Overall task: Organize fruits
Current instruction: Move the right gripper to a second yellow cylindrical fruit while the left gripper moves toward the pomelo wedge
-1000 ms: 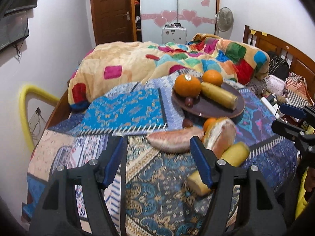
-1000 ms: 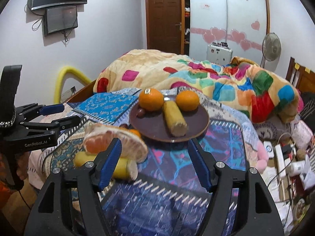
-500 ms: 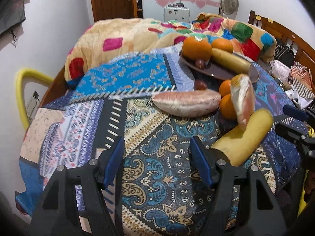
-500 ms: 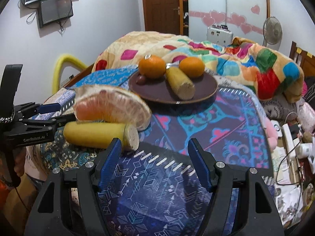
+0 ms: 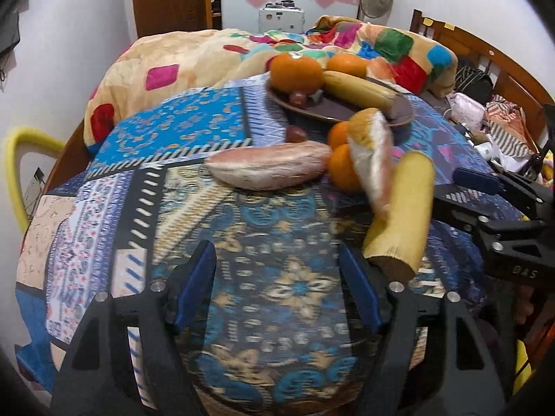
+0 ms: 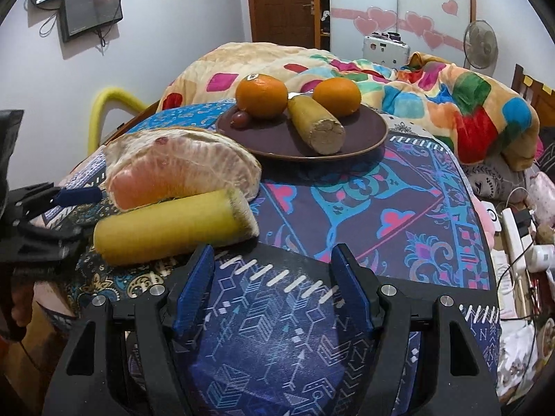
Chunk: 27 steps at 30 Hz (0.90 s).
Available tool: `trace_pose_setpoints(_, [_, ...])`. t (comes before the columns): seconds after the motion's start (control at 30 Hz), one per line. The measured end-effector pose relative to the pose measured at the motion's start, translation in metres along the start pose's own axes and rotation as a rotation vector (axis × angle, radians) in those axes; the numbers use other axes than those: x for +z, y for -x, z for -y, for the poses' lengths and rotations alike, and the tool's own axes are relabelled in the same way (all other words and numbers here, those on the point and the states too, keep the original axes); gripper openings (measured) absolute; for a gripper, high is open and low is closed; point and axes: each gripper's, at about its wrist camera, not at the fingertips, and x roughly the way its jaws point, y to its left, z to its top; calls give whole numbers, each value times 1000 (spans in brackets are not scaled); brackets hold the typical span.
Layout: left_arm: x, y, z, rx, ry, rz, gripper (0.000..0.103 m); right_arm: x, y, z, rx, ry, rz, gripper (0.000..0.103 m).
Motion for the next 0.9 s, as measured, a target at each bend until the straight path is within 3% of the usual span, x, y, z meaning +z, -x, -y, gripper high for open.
trace_pose_setpoints(0.43, [3,-3,34,-37,6,33,80,2,16,9,-20,-18,13,67])
trace_pose_setpoints(0.6, [0,11,19,-29,28,50,80,4,23,2,18,-26,22,67])
trace_pose_setpoints(0.73, [-4,26,3,3,39,82,80,6,23,-10,36,-15,38,77])
trace_pose_setpoints(0.9, [-8,39,-18,51,67,105,80,10,19,-20,61,-9,37,79])
